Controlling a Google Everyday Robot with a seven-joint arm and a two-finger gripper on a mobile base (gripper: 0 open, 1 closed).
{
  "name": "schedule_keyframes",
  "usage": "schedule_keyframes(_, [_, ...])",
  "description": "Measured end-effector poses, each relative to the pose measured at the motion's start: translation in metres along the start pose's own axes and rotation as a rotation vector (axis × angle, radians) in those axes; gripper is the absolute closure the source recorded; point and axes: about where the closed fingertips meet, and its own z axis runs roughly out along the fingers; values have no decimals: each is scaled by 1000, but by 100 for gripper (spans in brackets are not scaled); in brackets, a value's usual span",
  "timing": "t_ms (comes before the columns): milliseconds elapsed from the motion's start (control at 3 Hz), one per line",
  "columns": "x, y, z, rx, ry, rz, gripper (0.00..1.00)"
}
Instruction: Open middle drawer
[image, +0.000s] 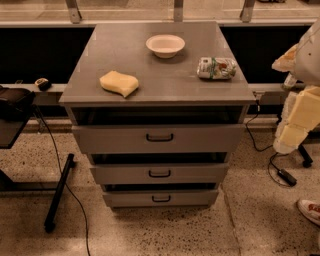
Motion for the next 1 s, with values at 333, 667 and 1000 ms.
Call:
schedule_keyframes(333, [0, 0, 0, 0, 0, 0, 0])
schedule_keyframes(667, [15, 14, 46, -2, 22, 2, 0])
schedule_keyframes(1000, [42, 40, 104, 8, 38, -58, 0])
